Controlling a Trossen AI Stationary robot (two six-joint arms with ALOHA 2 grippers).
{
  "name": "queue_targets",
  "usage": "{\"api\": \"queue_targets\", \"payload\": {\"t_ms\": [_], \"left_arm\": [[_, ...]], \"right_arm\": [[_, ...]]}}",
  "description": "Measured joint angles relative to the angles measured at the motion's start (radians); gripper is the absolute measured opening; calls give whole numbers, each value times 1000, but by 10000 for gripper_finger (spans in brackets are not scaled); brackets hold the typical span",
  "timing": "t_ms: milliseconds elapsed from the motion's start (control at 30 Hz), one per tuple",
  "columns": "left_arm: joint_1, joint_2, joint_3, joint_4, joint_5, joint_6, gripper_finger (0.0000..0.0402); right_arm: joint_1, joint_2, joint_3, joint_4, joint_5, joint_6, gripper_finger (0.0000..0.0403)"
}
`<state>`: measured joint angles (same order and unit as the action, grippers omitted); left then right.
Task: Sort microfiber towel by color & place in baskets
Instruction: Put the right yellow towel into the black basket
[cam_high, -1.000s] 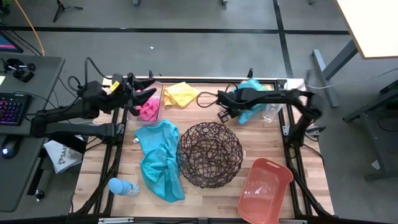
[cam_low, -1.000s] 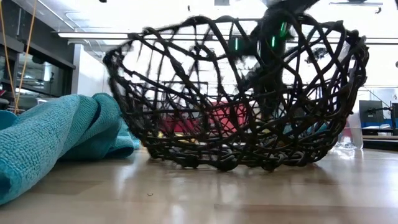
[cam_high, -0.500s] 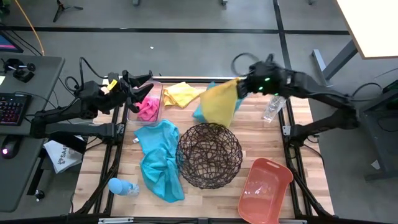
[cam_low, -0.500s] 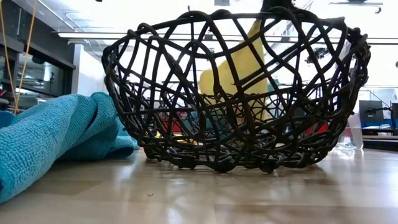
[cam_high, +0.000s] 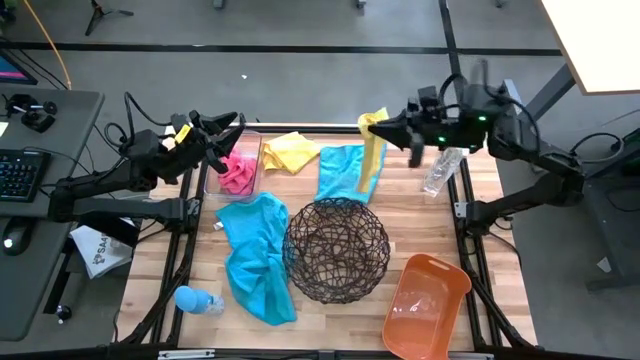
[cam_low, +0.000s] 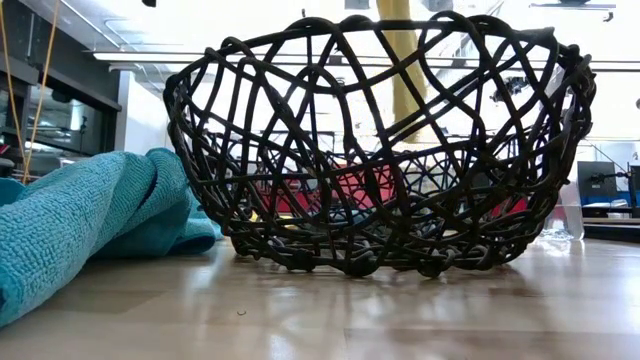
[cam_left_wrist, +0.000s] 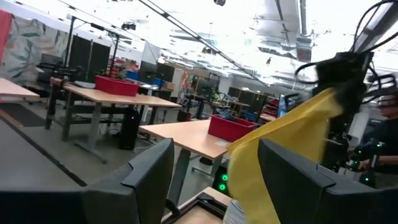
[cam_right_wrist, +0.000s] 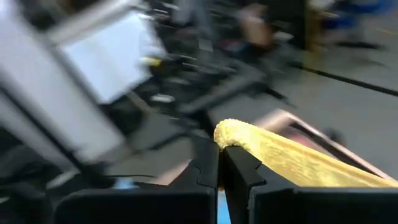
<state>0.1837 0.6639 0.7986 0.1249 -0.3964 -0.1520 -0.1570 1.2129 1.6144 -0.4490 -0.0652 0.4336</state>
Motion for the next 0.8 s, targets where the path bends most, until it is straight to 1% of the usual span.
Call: {"api": "queue_targets", "payload": {"t_ms": [100, 167, 333, 467, 800], "left_arm": [[0, 7, 0, 0, -1, 0, 223], [0, 12, 0, -1, -1, 1, 223], [0, 32, 0, -1, -1, 24, 223], [0, 45, 0, 0, -1, 25, 223], [0, 63, -1, 0, -1, 25, 223]], "right_arm": [[55, -2, 17, 63, -70, -15, 0], [92, -2, 17, 77, -95, -17, 0], [179, 36, 17, 76, -104, -33, 0], [226, 77, 17, 73, -115, -33, 0], [269, 140, 15, 44, -113, -23, 0]]}}
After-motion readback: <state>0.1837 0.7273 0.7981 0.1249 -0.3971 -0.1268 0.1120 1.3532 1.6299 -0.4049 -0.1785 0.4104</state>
